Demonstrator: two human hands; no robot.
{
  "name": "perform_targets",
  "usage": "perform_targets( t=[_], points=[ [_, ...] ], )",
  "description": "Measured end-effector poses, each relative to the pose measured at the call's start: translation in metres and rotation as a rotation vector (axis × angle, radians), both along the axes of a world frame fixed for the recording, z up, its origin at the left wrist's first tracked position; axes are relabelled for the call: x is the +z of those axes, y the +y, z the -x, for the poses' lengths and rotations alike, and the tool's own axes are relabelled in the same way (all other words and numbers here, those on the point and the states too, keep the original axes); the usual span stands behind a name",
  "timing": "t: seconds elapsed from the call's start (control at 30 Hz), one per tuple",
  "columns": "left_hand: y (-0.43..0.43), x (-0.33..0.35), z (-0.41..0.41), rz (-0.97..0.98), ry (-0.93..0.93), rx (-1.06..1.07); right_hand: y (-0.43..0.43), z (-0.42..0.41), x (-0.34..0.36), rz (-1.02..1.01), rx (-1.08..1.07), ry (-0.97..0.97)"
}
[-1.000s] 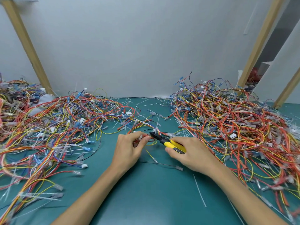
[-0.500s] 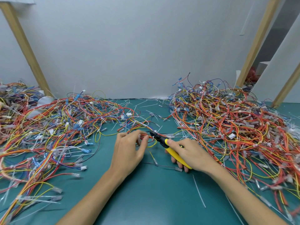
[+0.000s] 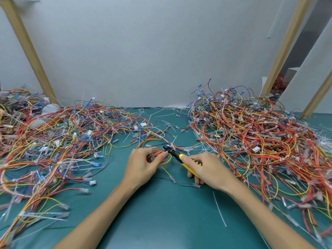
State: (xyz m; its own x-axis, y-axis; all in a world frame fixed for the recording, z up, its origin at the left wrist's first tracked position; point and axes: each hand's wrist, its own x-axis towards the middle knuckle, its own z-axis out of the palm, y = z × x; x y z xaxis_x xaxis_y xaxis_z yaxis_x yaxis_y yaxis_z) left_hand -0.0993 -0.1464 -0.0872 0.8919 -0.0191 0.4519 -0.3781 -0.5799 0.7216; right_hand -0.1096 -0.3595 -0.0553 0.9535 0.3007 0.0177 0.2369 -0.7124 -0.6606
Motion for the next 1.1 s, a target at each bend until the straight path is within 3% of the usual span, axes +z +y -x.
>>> perform_targets(
  t=[0.17, 0.63, 1.1],
  points=[
    [0.003, -0.001, 0.000, -0.039, -0.017, 0.044, 0.006, 0.005, -0.006, 0.251, -0.010, -0.309],
    [-0.002, -0.004, 0.002, -0.208, -0.125, 0.066, -0.006, -0.005, -0.010, 0.344, -0.020, -0.443],
    [-0.005, -0.001, 0.006, -0.318, -0.089, 0.066, -0.004, -0.006, -0.015, 0.408, -0.020, -0.445]
  ],
)
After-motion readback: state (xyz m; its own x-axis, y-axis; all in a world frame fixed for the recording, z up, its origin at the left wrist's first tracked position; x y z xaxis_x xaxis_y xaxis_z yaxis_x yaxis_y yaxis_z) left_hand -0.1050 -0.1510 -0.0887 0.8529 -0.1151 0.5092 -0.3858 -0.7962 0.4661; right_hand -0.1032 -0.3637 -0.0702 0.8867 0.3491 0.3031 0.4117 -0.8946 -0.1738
